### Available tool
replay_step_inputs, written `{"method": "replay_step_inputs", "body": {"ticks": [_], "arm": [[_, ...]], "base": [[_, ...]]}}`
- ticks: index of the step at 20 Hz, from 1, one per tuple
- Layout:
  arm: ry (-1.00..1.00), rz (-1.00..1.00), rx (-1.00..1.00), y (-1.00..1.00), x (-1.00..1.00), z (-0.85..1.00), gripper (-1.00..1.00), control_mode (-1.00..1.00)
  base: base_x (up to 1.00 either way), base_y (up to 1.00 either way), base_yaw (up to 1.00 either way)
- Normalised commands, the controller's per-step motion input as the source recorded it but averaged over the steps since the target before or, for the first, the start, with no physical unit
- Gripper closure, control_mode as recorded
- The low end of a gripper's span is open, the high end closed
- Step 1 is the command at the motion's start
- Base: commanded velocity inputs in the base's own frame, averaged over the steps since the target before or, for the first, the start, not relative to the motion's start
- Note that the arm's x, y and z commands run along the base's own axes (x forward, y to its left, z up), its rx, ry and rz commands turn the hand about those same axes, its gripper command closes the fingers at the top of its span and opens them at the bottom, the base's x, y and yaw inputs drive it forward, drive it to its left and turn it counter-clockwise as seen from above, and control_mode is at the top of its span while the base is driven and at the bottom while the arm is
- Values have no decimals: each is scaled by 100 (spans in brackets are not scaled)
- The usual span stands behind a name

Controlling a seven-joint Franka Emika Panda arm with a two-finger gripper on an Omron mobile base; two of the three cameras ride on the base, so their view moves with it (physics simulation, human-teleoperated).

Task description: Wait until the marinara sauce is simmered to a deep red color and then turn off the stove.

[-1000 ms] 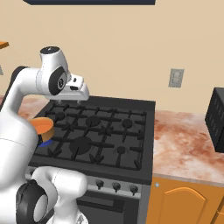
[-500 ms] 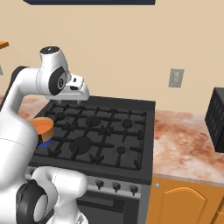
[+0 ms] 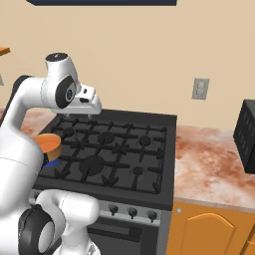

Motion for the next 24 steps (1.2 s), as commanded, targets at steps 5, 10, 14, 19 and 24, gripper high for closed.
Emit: {"method": "replay_step_inputs", "body": {"ticks": [5, 10, 14, 19, 24], "arm": [[0, 0, 0, 0, 0, 0, -100, -100], [0, 0, 0, 0, 0, 0, -100, -100], [0, 0, 0, 0, 0, 0, -100, -100], [0, 0, 0, 0, 0, 0, -100, -100], [0, 0, 0, 0, 0, 0, -100, -100]], "base": [[0, 0, 0], [0, 0, 0], [0, 0, 0], [0, 0, 0], [0, 0, 0]]}}
